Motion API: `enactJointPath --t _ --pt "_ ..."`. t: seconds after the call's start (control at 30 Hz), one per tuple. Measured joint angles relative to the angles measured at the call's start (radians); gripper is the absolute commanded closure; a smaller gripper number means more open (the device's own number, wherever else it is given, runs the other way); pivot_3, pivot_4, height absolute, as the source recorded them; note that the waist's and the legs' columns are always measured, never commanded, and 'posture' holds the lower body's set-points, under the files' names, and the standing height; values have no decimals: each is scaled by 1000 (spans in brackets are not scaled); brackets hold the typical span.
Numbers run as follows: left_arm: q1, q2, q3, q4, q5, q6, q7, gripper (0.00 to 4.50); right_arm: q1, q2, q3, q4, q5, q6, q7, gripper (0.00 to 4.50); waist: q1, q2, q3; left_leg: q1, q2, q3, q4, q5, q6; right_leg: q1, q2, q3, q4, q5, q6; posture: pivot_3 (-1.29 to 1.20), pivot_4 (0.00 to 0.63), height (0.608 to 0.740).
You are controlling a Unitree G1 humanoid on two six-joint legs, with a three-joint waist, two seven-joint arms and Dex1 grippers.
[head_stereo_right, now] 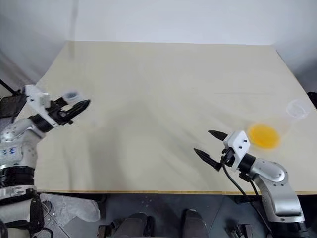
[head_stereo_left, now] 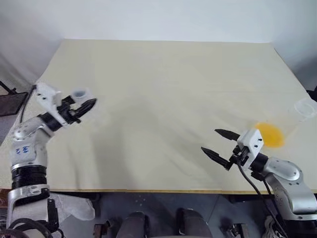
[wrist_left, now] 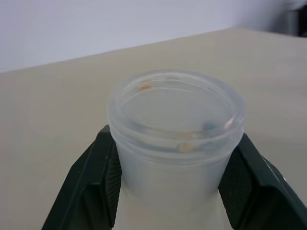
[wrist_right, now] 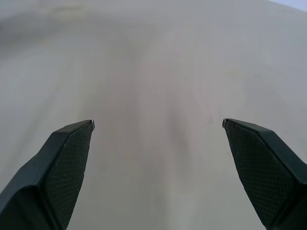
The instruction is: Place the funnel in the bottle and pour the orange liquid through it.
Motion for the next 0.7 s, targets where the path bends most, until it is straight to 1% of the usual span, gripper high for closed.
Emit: enactJointPath --t 0.07,0.17,0.23,0.33,0.43,0.53,0.7 --pt "-36 -52 -66 -53 -11 38 -26 2196 3 -7 -25 -10 20 18 0 0 4 0 0 0 0 0 1 0 0 1 0 0 0 0 0 0 150 740" --pt "-93 -118 -143 -84 -18 62 -70 2196 20 -15 -39 -25 37 27 4 0 2 0 0 -1 0 1 1 0 0 0 1 0 0 0 0 0 150 740" --pt "-126 -160 -180 -83 -18 58 -101 2196 35 -19 -50 -31 39 36 5 0 -1 0 0 -1 0 2 1 0 0 0 1 0 0 0 0 0 150 740" --pt "-203 -263 -273 -65 -16 49 -178 2196 69 -41 -79 -55 68 57 12 0 5 -1 1 -2 0 2 2 1 1 0 1 -1 -1 0 0 0 150 740" --pt "-281 -350 -365 -38 3 21 -251 2196 117 -67 -141 -114 122 83 33 0 12 -1 1 -4 -1 2 5 1 2 0 1 -1 -2 1 1 0 150 740" --pt "-296 -367 -411 -27 28 1 -295 2196 167 -80 -201 -131 154 92 45 0 3 -1 1 -4 0 3 4 1 2 0 2 -1 -2 1 1 0 150 740" --pt "-298 -445 -498 15 82 -36 -340 2196 245 -84 -279 -209 213 119 53 0 5 -1 1 -4 0 3 6 1 2 0 1 0 -2 1 1 0 150 740"
